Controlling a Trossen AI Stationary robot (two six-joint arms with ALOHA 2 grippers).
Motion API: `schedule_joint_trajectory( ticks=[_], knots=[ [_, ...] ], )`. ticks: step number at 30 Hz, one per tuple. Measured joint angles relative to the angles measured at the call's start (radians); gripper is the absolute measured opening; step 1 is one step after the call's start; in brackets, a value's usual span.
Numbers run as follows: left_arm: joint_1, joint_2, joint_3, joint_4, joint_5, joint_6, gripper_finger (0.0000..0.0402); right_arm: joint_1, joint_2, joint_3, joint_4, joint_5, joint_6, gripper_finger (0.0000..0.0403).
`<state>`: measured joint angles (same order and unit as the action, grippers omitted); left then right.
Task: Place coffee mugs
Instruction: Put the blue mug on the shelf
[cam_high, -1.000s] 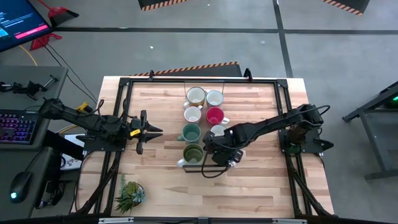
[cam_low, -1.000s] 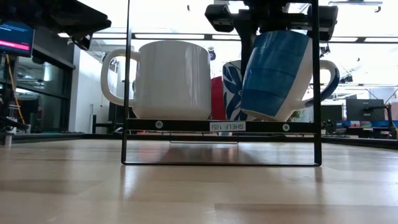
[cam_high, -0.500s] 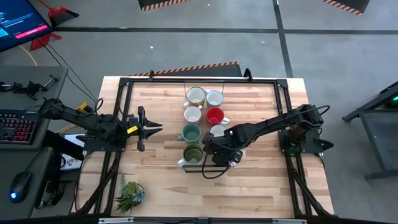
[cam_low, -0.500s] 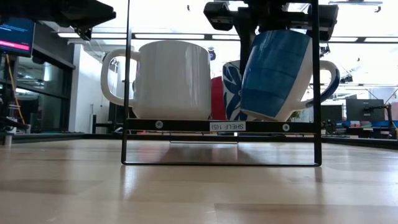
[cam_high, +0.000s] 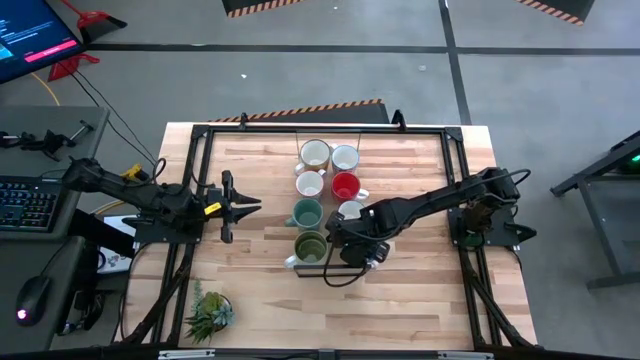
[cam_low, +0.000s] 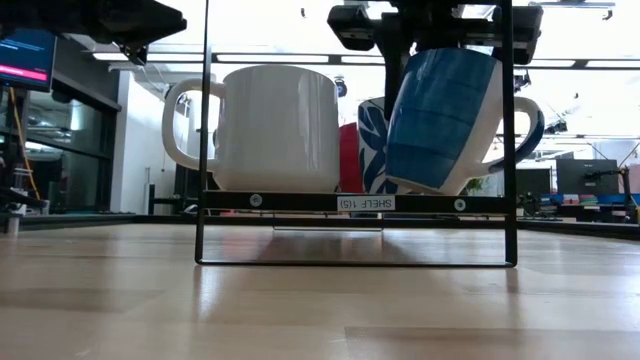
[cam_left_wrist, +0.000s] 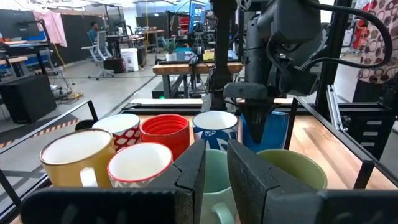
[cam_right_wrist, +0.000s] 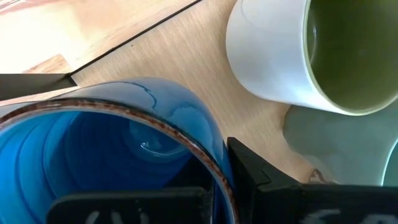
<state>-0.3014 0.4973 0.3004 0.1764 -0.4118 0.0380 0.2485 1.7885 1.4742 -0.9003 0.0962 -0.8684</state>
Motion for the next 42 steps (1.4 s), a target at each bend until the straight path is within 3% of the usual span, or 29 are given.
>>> schedule_joint_trajectory(
  ticks=[18,31,42],
  knots=[
    [0.0,0.0,0.0,0.0,0.001,0.0,0.0058,0.0,0.0,0.0,-0.014,0.0,0.067,0.0014],
    [0.0,0.0,0.0,0.0,0.001,-0.01,0.0058,0.0,0.0,0.0,-0.018,-0.046,0.035,0.011],
    [0.0,0.0,0.0,0.0,0.001,-0.01,0.0058,-0.015,0.0,0.0,0.031,-0.046,-0.004,0.0119]
  ],
)
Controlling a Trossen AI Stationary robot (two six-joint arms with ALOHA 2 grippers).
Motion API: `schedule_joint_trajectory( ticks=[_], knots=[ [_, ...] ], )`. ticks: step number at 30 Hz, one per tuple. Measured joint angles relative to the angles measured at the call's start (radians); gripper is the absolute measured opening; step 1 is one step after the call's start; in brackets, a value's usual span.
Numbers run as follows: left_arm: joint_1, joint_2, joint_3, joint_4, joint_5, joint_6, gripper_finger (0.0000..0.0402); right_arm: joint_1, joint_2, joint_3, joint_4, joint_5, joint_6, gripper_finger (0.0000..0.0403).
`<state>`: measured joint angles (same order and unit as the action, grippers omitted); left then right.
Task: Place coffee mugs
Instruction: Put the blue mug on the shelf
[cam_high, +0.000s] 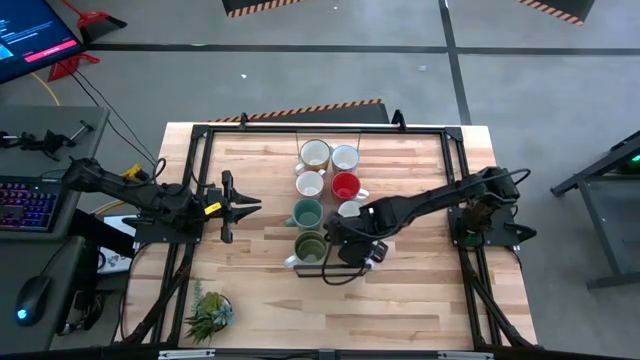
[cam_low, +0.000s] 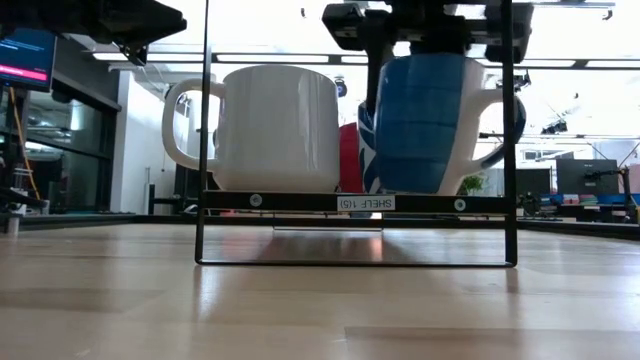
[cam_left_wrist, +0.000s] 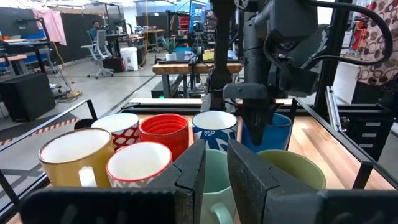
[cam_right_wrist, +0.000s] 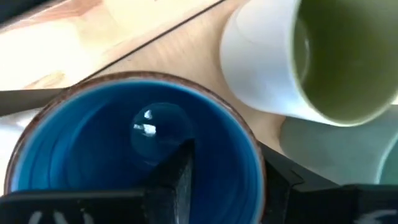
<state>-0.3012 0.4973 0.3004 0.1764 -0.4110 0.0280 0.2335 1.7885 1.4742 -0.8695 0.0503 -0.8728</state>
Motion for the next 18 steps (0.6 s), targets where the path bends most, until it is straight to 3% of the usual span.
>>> schedule_joint_trajectory(
  ticks=[18],
  knots=[
    [0.0,0.0,0.0,0.0,0.0,0.0,0.0058,-0.005,0.0,0.0,0.041,0.072,-0.011,0.0119]
  ],
)
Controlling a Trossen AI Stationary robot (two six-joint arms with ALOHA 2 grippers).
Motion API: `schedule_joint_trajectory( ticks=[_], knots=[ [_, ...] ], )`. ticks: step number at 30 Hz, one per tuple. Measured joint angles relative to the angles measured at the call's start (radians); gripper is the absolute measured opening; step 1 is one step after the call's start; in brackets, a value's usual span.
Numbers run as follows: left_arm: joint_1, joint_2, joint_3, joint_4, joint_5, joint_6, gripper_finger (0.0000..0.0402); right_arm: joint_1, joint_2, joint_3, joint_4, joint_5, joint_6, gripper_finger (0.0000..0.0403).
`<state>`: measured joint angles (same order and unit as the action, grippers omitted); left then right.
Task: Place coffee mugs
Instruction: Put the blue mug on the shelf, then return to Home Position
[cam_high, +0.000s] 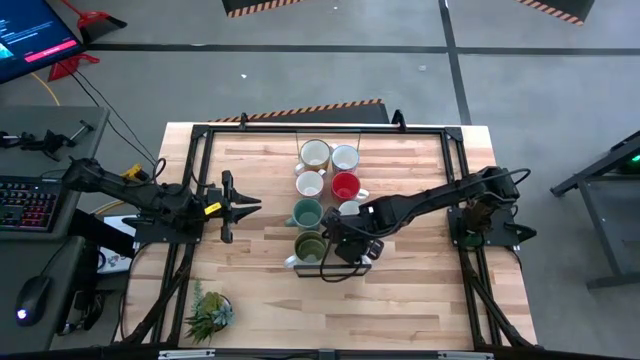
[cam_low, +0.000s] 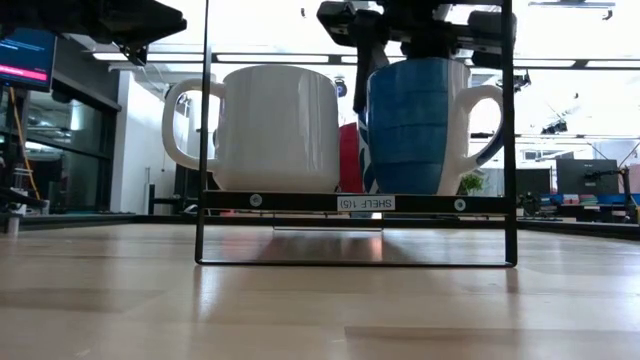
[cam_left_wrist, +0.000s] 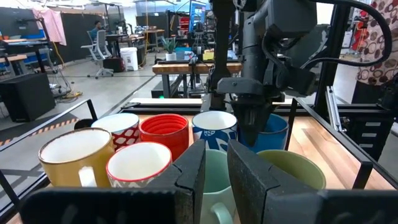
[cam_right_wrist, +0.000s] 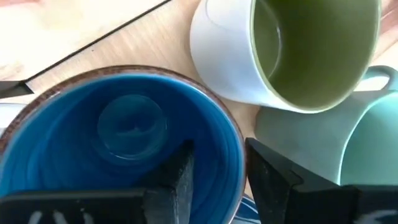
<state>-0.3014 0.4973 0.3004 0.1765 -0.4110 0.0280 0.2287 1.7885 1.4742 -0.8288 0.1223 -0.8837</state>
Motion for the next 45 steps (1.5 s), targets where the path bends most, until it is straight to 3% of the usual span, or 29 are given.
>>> schedule_joint_trajectory(
  ticks=[11,21,27,33,45],
  knots=[
    [0.0,0.0,0.0,-0.001,0.0,0.002,0.0058,0.016,-0.044,0.057,-0.068,-0.022,0.015,0.0119],
    [0.0,0.0,0.0,-0.022,0.0,0.044,0.0058,0.016,-0.044,0.284,-0.321,-0.012,0.159,0.0119],
    [0.0,0.0,0.0,-0.021,-0.014,0.062,0.0058,-0.048,-0.059,0.382,-0.529,-0.197,0.438,0.0119],
    [0.0,0.0,0.0,-0.02,-0.017,0.055,0.0058,-0.131,-0.229,0.169,-0.436,-0.36,0.511,0.0119],
    [0.0,0.0,0.0,-0.032,-0.018,0.009,0.0058,-0.095,-0.843,-0.568,0.31,-0.352,0.728,0.0119]
  ],
)
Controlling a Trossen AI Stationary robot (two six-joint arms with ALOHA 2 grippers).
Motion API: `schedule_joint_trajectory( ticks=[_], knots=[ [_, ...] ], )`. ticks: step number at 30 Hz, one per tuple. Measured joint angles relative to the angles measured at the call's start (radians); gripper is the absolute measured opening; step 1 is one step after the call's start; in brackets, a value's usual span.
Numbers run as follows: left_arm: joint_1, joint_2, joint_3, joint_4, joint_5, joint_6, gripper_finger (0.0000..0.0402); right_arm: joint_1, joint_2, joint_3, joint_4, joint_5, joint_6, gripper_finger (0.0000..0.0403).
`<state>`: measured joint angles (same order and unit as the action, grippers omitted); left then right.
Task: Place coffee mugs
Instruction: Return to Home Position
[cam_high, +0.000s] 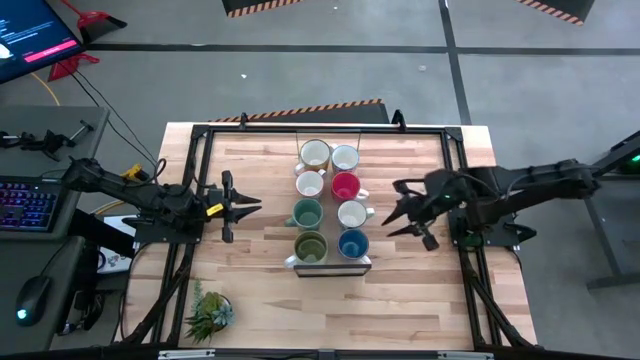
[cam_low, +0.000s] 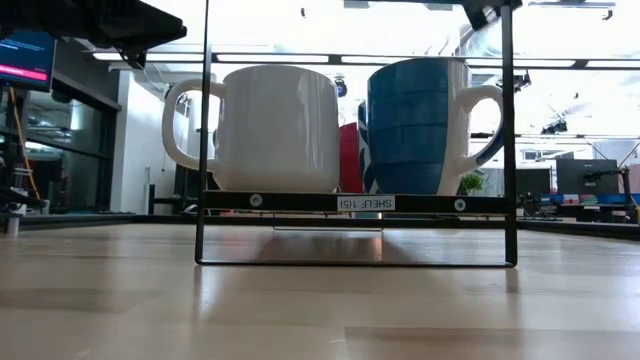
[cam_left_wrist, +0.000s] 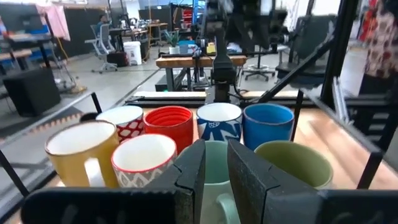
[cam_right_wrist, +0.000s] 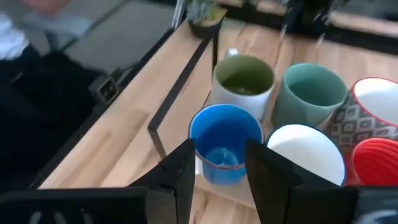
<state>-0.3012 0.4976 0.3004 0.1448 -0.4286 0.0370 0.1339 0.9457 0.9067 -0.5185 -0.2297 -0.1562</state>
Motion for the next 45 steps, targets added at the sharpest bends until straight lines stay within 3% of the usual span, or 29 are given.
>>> schedule_joint_trajectory(
  ticks=[5,11,14,17,20,31,37,45],
  knots=[
    [0.0,0.0,0.0,-0.018,-0.011,-0.041,0.0058,0.006,-0.145,-0.301,0.317,0.039,0.084,0.0119],
    [0.0,0.0,-0.008,-0.115,-0.119,-0.085,0.0058,0.006,-0.202,-0.555,0.651,0.063,0.178,0.0119],
    [0.0,0.0,-0.087,-0.034,-0.032,-0.08,0.0058,0.006,-0.202,-0.639,0.784,0.065,0.177,0.0119],
    [0.0,0.0,-0.201,0.2,0.1,-0.05,0.0058,0.006,-0.202,-0.706,0.876,0.065,0.177,0.0119],
    [0.0,0.0,-0.29,0.357,0.148,-0.034,0.0058,0.006,-0.202,-0.761,0.961,0.066,0.172,0.0119],
    [0.0,0.001,-0.288,0.309,0.15,-0.123,0.0058,0.006,-0.201,-0.897,1.166,0.072,0.148,0.0119],
    [0.0,0.002,-0.288,0.301,0.146,-0.123,0.0058,0.006,-0.201,-0.897,1.175,0.115,0.104,0.0119],
    [0.0,0.002,-0.288,0.26,0.146,-0.096,0.0058,0.006,-0.2,-0.897,1.124,0.17,0.286,0.0119]
  ],
)
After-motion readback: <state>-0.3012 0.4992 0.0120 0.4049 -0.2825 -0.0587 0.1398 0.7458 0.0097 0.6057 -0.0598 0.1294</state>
